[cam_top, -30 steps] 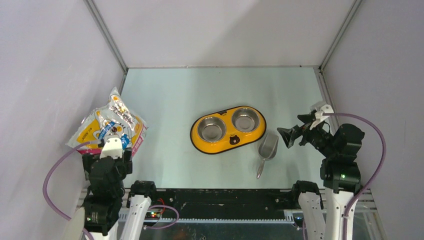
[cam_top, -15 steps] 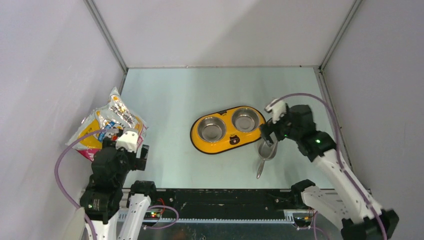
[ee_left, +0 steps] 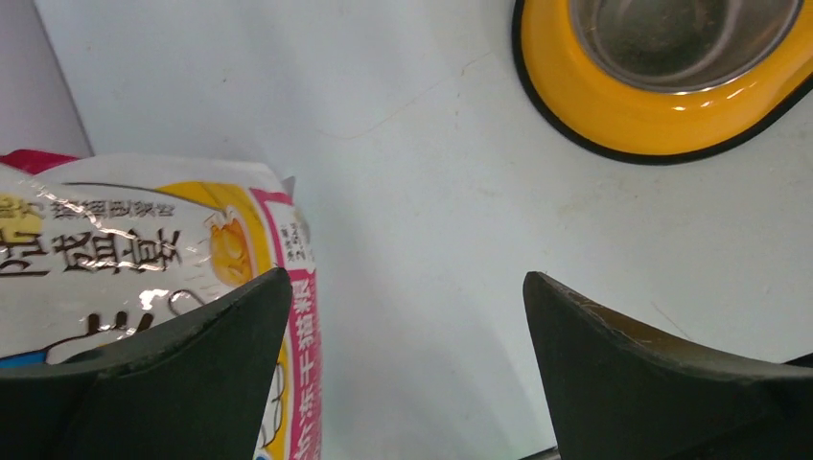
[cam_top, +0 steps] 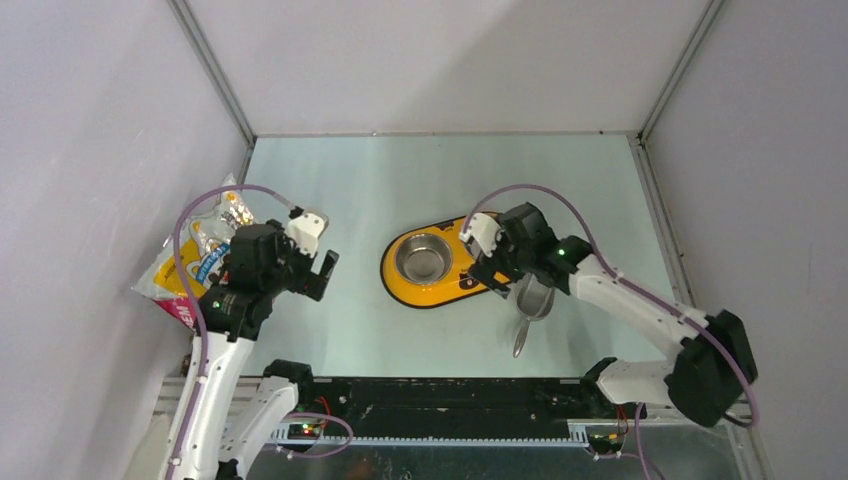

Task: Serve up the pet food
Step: Move the pet food bowl to the center of the board.

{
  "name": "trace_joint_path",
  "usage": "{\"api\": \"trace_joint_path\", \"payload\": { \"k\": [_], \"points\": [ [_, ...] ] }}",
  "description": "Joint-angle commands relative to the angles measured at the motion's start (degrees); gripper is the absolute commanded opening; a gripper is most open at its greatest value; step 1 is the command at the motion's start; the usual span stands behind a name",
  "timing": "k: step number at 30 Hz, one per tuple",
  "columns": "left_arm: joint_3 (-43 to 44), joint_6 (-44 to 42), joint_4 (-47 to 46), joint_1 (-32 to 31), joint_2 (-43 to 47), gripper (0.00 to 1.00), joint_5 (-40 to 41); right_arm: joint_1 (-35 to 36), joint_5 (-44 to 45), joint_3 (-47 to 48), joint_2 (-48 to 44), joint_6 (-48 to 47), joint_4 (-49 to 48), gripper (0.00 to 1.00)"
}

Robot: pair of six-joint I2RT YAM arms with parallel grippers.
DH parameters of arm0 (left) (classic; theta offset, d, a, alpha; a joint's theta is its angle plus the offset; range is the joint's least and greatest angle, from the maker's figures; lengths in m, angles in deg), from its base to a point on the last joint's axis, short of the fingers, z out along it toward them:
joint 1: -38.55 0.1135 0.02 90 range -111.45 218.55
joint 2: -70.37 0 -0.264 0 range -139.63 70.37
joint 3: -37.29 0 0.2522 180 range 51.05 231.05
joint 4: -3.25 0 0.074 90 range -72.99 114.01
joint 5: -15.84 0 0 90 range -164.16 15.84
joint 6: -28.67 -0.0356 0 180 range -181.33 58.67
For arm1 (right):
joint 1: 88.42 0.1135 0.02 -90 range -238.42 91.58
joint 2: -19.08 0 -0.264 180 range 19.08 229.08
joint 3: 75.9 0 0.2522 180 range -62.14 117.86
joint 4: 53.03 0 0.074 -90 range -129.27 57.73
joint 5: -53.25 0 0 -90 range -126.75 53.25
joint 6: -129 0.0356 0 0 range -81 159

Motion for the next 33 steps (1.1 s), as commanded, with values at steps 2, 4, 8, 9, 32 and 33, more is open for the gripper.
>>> {"api": "trace_joint_path", "payload": {
  "k": [2, 4, 8, 9, 32, 33],
  "points": [
    [-2.44, 2.65, -7.81, -1.13, 4.3, 0.98, -4.3, 2.31, -3.96, 8.17, 9.65, -1.62, -4.06, 1.0],
    [-4.01, 2.56, -8.23, -1.13, 7.32, 0.98, -5.18, 3.38, -2.71, 9.3, 13.85, -2.42, -4.3, 1.0],
    [-6.32, 2.47, -8.25, -0.29, 12.61, 0.98, -7.15, 4.03, -2.24, 10.25, 17.78, -2.93, -4.09, 1.0],
    [-6.99, 2.54, -8.36, 0.17, 13.9, 0.98, -7.62, 4.0, -2.23, 10.24, 18.68, -2.96, -3.95, 1.0],
    [-8.22, 3.13, -8.88, 5.25, 16.79, 0.98, -12.69, -5.64, -4.29, 14.34, 29.68, -0.43, -4.48, 0.54],
    [-8.28, 3.13, -8.94, 5.35, 16.78, 0.98, -12.71, -6.98, -4.52, 15.06, 30.2, -0.31, -4.27, 0.54]
  ]
}}
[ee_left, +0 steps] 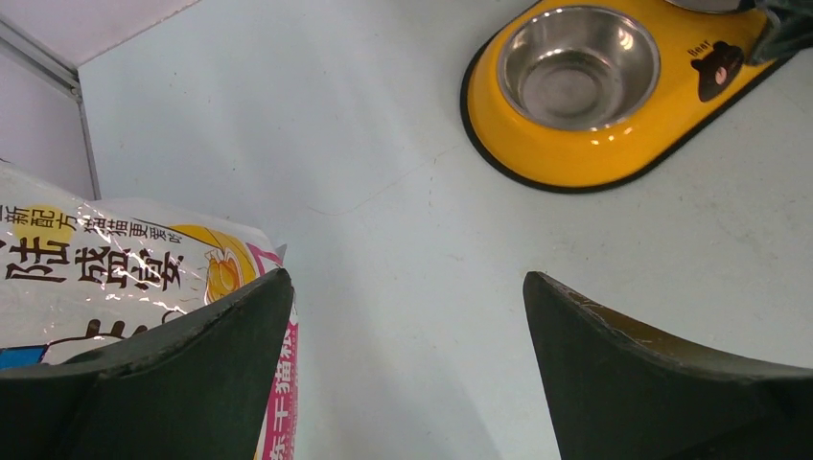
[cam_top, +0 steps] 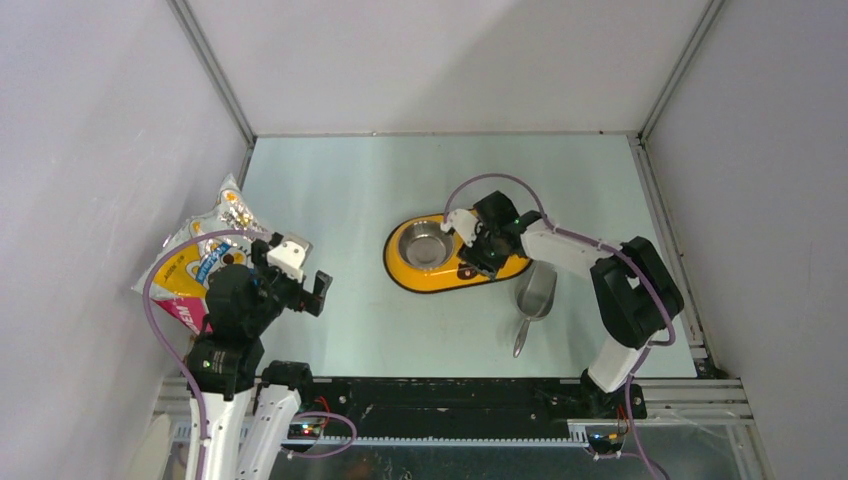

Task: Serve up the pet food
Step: Move the pet food bowl to the center of the board.

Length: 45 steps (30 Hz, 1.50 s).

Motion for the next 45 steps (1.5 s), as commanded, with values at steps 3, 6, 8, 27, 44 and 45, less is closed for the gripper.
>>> {"api": "trace_joint_path", "payload": {
  "k": [3, 6, 8, 27, 44, 45],
  "points": [
    [-0.23, 1.06, -1.78, 1.05, 0.68, 0.98, -1.65, -7.02, -0.37, 8.6, 5.03, 2.82, -0.48, 0.54],
    [-0.24, 1.08, -1.75, 1.27, 0.72, 0.98, -1.7, -9.06, -0.17, 12.11, 7.81, 2.89, 0.11, 0.54],
    [-0.24, 1.08, -1.82, 1.22, 0.66, 0.98, -1.86, -10.71, 0.18, 14.01, 9.31, 2.77, 0.51, 0.54],
    [-0.39, 1.06, -1.84, 1.33, 0.94, 0.98, -2.2, -24.22, 5.39, 20.44, 17.25, 3.59, 1.79, 0.55],
    [-0.42, 0.93, -1.7, 1.49, 1.03, 0.98, -2.77, -32.5, 12.91, 25.89, 20.73, -4.15, 3.74, 0.72],
    [-0.43, 0.97, -1.69, 1.49, 1.04, 0.98, -2.84, -33.03, 12.47, 25.88, 20.5, -4.72, 4.46, 0.73]
  ]
}}
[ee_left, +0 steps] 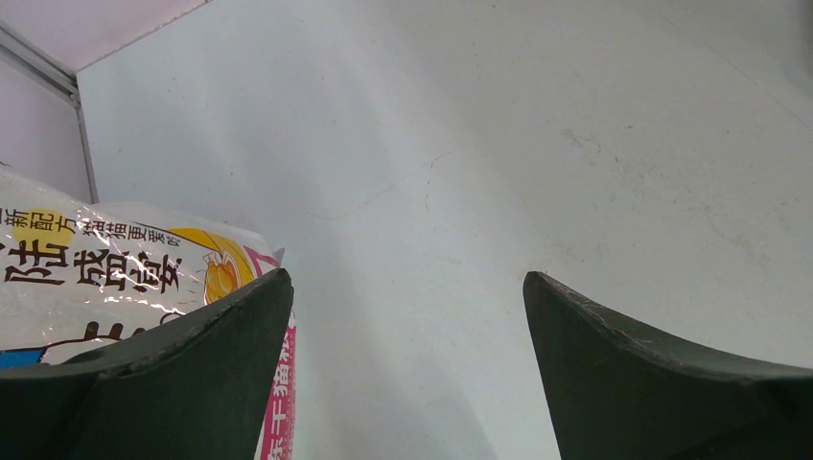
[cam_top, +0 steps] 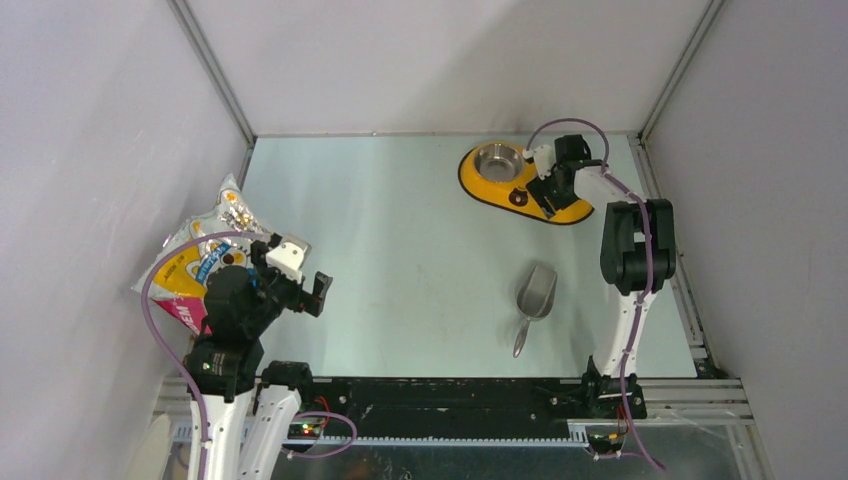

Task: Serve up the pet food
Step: Move the pet food bowl to the center of the board.

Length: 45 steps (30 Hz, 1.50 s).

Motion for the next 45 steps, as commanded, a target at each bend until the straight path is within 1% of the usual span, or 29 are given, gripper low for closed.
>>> {"api": "trace_joint_path", "payload": {
  "k": [1, 3, 7, 8, 10, 12, 15, 17, 18, 19, 21, 22, 23, 24, 25, 26, 29, 31, 35, 39, 41, 43, 45],
  "points": [
    [-0.36, 1.0, -1.65, 0.5, 0.39, 0.98, -1.5, -3.26, 4.64, 0.73, 0.26, -4.15, 2.92, 0.76],
    [-0.35, 0.96, -1.69, 0.54, 0.4, 0.98, -1.63, -3.98, 2.61, 0.56, -1.14, -4.93, 3.87, 0.79],
    [-0.3, 0.94, -1.67, 0.65, 0.38, 0.98, -1.77, -4.27, 1.45, -0.12, -4.12, -6.08, 3.93, 0.81],
    [-0.28, 0.93, -1.62, 0.62, 0.42, 0.98, -1.77, -4.25, 1.41, -0.14, -4.72, -5.96, 3.64, 0.81],
    [-0.26, 0.93, -1.61, 0.69, 0.53, 0.98, -1.84, -4.19, -1.61, -0.12, -7.82, -4.88, 3.2, 0.82],
    [-0.26, 0.94, -1.61, 0.68, 0.56, 0.98, -1.85, -2.94, -3.05, 0.21, -10.29, -3.34, 2.91, 0.83],
    [-0.18, 0.96, -1.76, 0.69, -0.08, 0.98, -1.9, 1.61, -0.56, 1.34, -12.27, -1.3, -0.22, 0.87],
    [-0.17, 1.03, -1.78, 0.72, -0.45, 0.98, -1.56, 5.05, 4.4, 3.47, -11.87, -0.32, -2.78, 0.88],
    [-0.17, 1.04, -1.78, 0.7, -0.61, 0.98, -1.49, 6.13, 9.12, 4.6, -10.36, -0.04, -3.43, 0.89],
    [-0.17, 1.07, -1.74, 0.7, -0.88, 0.98, -1.37, 8.21, 11.1, 7.59, -9.25, 0.38, -4.38, 0.89],
    [-0.03, 1.03, -1.58, 0.68, -1.41, 0.98, -1.34, 10.88, 19.58, 13.59, -2.54, 0.56, -4.47, 0.9],
    [0.04, 0.98, -1.5, 0.72, -1.74, 0.98, -1.27, 12.36, 21.74, 18.26, -0.63, 0.57, -4.19, 0.89],
    [0.07, 0.96, -1.38, 0.73, -1.91, 0.98, -1.26, 12.99, 25.13, 20.6, 3.13, 0.56, -3.51, 0.9],
    [0.08, 0.99, -1.36, 0.7, -2.13, 0.98, -1.23, 14.12, 26.49, 24.87, 4.88, 0.03, -3.22, 0.9],
    [0.02, 0.99, -1.28, 0.75, -2.24, 0.98, -1.15, 14.61, 28.41, 26.76, 8.17, -0.26, -3.1, 0.9],
    [0.05, 0.96, -1.15, 0.75, -2.48, 0.98, -1.11, 15.42, 29.18, 29.68, 9.51, -1.03, -3.24, 0.91],
    [-0.03, 0.97, -1.02, 0.72, -2.87, 0.98, -0.96, 16.76, 31.3, 34.47, 15.9, -3.3, -3.65, 0.92],
    [0.0, 1.01, -1.06, 0.75, -3.1, 0.98, -0.67, 17.39, 31.32, 36.73, 18.44, -4.42, -2.94, 0.92],
    [0.01, 1.16, -1.04, 0.77, -3.29, 0.98, -0.25, 18.23, 27.48, 34.87, 18.95, -4.16, -1.23, 0.92],
    [0.0, 1.15, -1.04, 0.78, -3.47, 0.98, -0.3, 19.44, 24.08, 24.71, 15.27, -5.68, -3.46, 0.93],
    [-0.06, 1.19, -1.07, 0.81, -3.41, 0.98, -0.28, 19.85, 23.51, 21.47, 13.29, -6.33, -5.24, 0.93],
    [-0.08, 1.27, -1.16, 0.78, -3.41, 0.98, -0.28, 19.82, 24.24, 20.6, 12.14, -6.11, -6.24, 0.93],
    [-0.16, 1.28, -1.24, 0.79, -3.31, 0.98, -0.34, 19.62, 27.47, 21.64, 11.62, -5.77, -7.23, 0.93]
  ]
}}
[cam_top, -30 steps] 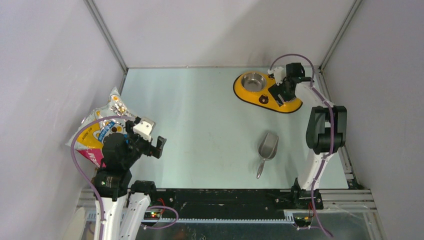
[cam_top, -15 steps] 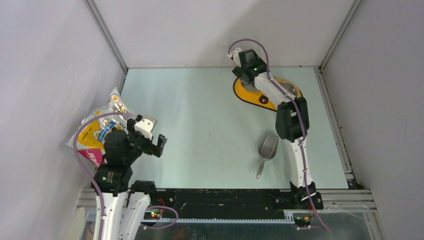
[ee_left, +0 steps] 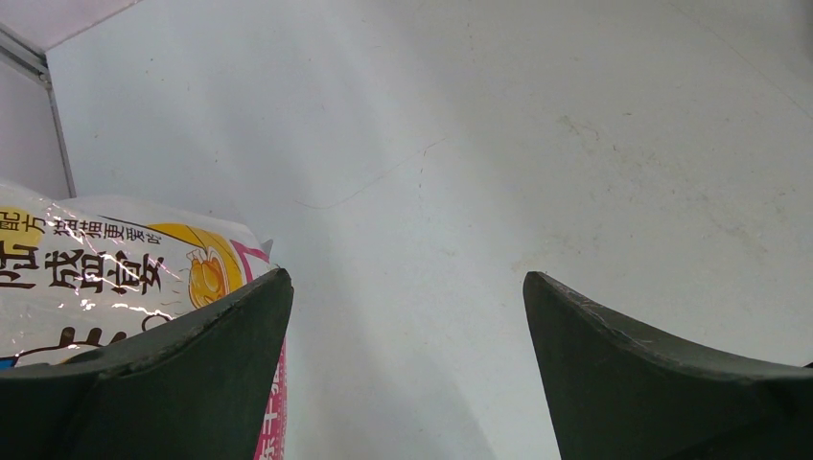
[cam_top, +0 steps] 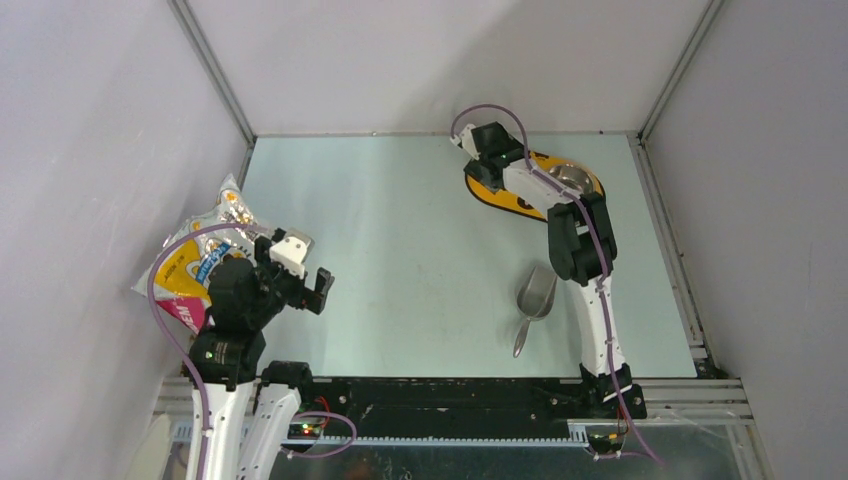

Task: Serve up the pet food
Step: Move the pet food bowl to the center of the board.

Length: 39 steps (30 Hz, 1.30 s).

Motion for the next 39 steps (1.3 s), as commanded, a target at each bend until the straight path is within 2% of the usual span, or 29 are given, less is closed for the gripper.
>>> {"api": "trace_joint_path", "payload": {
  "k": [1, 4, 9, 14, 18, 23, 30, 34, 39],
  "points": [
    [-0.21, 1.23, -1.31, 0.51, -0.3, 0.98, 0.24, 0.87, 2.27, 0.13, -3.62, 0.24, -0.07, 0.93],
    [-0.3, 1.23, -1.34, 0.61, -0.05, 0.98, 0.26, -1.19, 0.32, 2.42, -7.05, 3.63, 3.61, 0.93],
    [-0.43, 1.22, -1.49, 0.54, 0.39, 0.98, 0.12, -7.28, -2.7, -0.54, -16.55, 7.74, 9.31, 0.93],
    [-0.38, 1.23, -1.42, 0.57, 0.95, 0.98, -0.18, -15.12, -3.15, -9.46, -23.31, 8.22, 14.39, 0.93],
    [-0.37, 1.23, -1.41, 0.54, 1.42, 0.98, -0.49, -21.72, 3.62, -18.56, -25.32, 4.37, 9.74, 0.92],
    [-0.35, 1.15, -1.43, 0.54, 1.77, 0.98, -0.73, -28.12, 8.62, -23.47, -23.65, 2.75, 5.43, 0.92],
    [-0.43, 1.14, -1.36, 0.55, 1.87, 0.98, -0.83, -28.33, 11.06, -23.36, -18.22, 2.98, 1.01, 0.93],
    [-0.44, 1.13, -1.36, 0.54, 1.85, 0.98, -0.76, -27.33, 11.39, -18.74, -14.37, 3.94, 0.07, 0.94],
    [-0.51, 1.14, -1.44, 0.54, 1.77, 0.98, -0.61, -25.89, 5.3, -11.18, -9.56, 10.06, 7.51, 0.94]
  ]
}}
